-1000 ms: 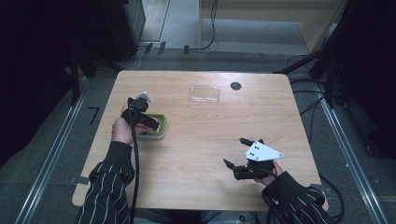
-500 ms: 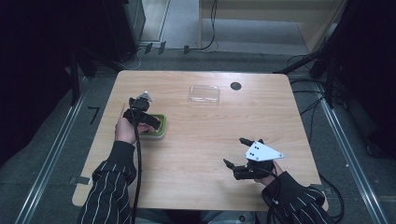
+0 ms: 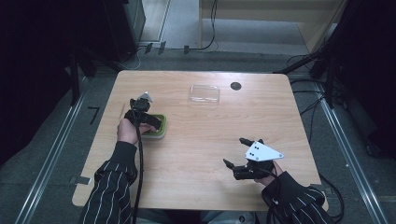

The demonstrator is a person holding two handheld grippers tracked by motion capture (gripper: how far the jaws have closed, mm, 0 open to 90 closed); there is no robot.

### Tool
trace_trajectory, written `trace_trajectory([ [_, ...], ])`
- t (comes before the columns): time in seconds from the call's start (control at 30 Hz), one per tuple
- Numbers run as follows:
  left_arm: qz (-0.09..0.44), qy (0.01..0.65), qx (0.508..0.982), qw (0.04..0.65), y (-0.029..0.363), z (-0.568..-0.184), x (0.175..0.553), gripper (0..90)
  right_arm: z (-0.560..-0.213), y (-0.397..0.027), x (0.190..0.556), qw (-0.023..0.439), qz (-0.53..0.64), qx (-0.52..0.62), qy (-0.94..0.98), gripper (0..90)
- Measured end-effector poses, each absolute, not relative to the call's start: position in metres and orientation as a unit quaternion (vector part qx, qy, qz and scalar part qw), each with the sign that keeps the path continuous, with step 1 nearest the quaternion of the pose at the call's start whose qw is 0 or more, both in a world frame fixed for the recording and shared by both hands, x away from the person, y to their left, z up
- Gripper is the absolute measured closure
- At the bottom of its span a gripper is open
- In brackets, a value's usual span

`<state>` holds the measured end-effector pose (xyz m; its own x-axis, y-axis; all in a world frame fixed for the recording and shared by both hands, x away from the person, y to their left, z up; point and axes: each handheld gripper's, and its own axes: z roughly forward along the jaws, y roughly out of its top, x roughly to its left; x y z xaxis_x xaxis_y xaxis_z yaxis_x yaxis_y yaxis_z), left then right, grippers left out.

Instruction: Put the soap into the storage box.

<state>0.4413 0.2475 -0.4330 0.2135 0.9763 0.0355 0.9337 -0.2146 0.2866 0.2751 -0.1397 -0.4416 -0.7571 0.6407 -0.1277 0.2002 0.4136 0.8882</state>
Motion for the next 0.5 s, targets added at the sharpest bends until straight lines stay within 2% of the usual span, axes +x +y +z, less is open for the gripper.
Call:
trace_trajectory([
  [0.5,0.098,0.624,0.769,0.096,0.2469,-0.4417,0.4443,13.8,-0.4418,-0.1398,0.2754,0.232,0.475,0.259,0.808,13.7],
])
